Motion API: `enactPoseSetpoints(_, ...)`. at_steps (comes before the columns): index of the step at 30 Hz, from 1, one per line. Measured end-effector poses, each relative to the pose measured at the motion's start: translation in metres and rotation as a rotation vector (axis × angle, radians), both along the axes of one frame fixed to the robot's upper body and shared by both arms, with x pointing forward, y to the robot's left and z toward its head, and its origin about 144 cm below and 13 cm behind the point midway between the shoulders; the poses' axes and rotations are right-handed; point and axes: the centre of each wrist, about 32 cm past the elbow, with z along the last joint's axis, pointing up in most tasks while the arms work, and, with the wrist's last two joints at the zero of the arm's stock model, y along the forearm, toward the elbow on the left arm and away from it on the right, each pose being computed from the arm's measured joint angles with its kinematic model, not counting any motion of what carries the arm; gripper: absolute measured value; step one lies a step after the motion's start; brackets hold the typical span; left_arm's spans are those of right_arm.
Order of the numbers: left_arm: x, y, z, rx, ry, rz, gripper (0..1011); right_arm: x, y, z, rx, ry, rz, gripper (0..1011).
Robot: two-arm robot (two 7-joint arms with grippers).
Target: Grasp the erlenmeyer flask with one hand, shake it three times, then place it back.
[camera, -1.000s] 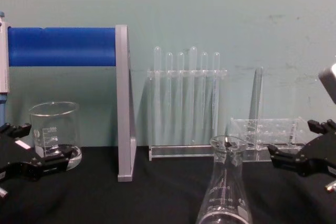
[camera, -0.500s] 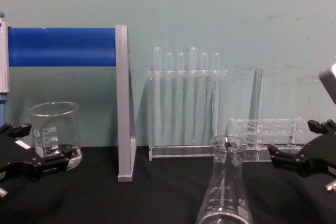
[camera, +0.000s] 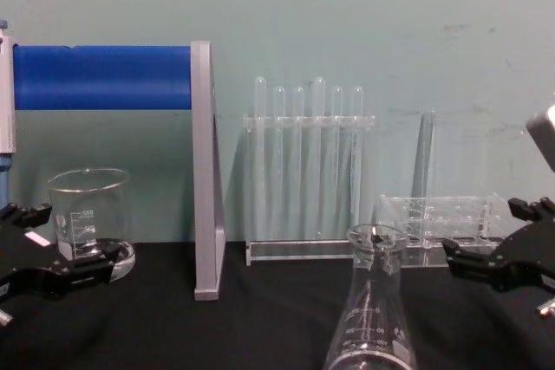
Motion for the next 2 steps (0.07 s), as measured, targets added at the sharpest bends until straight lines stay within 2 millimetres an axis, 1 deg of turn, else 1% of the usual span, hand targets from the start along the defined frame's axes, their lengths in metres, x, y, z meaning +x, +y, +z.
enactPoseSetpoints(2, 0.0, 0.0, 0.0, 0.0, 0.0, 0.0, 1001, 0.0, 0.0, 0.0, 0.0, 0.0, 0.0, 1000)
